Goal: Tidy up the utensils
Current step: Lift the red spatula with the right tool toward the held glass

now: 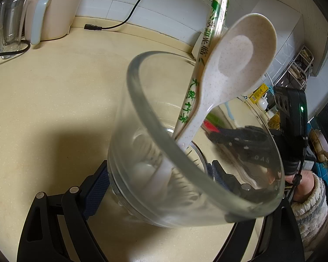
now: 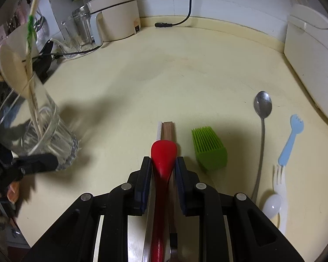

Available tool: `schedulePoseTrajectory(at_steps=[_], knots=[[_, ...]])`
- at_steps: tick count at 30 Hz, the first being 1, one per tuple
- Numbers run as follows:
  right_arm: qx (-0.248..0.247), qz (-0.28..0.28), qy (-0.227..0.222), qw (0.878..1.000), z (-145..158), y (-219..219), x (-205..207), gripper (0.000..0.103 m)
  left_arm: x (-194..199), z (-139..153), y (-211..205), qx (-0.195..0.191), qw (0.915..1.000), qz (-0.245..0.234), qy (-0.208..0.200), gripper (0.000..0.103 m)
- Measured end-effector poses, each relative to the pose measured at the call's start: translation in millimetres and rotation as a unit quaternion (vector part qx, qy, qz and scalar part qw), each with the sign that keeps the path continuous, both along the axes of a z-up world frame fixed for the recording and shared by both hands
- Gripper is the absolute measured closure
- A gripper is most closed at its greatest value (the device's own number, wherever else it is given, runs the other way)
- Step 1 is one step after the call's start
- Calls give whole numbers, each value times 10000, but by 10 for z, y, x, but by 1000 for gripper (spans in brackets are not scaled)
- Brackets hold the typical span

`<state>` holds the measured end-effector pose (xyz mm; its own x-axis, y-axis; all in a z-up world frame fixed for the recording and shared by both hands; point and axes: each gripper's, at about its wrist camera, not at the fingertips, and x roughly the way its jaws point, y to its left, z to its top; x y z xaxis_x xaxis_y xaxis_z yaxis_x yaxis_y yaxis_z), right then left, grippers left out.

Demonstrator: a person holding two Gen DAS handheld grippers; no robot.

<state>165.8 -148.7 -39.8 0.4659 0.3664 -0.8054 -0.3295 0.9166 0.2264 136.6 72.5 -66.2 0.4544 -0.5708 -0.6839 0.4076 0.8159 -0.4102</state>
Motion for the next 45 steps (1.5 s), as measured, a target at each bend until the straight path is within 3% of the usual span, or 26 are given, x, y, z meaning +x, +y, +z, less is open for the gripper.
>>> schedulePoseTrajectory(at_steps=[6,18,31,45], knots=[[440,-259,25,9987,9,-124,27,81,1,0,4,0,10000,0,0,13],[1215,-759,-808,9864,488,-445,-378,81,1,0,5,1,10000,0,0,13],[1322,-1334,-1449,9714,893,-785,-814,81,2,0,6,1,10000,0,-1,13],[1441,-1356,-1563,9677,980,-876,-985,81,2,0,5,0,10000,-1,-1,13]])
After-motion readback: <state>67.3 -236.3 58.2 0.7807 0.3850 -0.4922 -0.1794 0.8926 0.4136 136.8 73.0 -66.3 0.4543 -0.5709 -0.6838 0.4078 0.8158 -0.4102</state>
